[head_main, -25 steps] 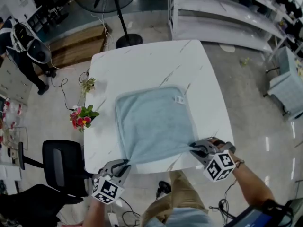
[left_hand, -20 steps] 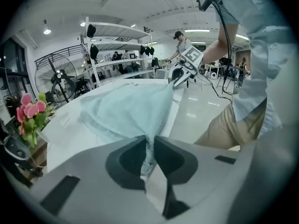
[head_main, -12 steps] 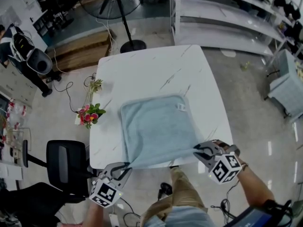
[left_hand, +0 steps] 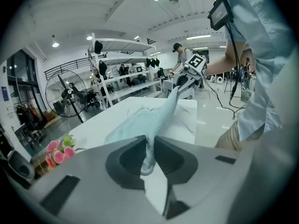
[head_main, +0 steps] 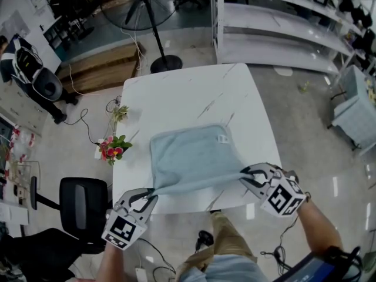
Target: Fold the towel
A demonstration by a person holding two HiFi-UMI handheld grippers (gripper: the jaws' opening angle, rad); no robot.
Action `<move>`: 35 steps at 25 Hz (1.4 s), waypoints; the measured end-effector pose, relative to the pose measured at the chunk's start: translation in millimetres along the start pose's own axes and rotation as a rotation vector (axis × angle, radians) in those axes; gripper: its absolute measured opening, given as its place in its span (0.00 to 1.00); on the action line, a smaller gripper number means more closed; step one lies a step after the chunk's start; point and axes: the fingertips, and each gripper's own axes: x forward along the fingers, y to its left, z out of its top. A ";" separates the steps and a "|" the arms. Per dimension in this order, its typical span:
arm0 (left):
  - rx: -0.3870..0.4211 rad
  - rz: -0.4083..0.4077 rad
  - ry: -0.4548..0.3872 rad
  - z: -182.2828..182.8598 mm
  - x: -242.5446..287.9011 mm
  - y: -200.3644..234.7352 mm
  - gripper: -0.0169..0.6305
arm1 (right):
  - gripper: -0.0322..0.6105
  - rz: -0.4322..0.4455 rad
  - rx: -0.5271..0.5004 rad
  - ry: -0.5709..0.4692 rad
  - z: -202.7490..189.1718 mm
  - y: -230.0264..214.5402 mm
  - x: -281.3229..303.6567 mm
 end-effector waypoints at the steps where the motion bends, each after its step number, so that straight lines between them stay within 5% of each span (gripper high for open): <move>1: 0.003 0.006 0.001 2.1 1.9 4.7 0.11 | 0.11 -0.005 0.007 -0.008 2.0 -6.2 1.1; 20: -0.063 0.169 0.091 14.9 56.7 115.3 0.11 | 0.11 0.001 0.124 0.030 22.7 -111.7 56.5; 35: -0.150 0.174 0.187 -3.4 115.0 167.8 0.11 | 0.12 0.051 0.155 0.119 -6.6 -158.7 114.2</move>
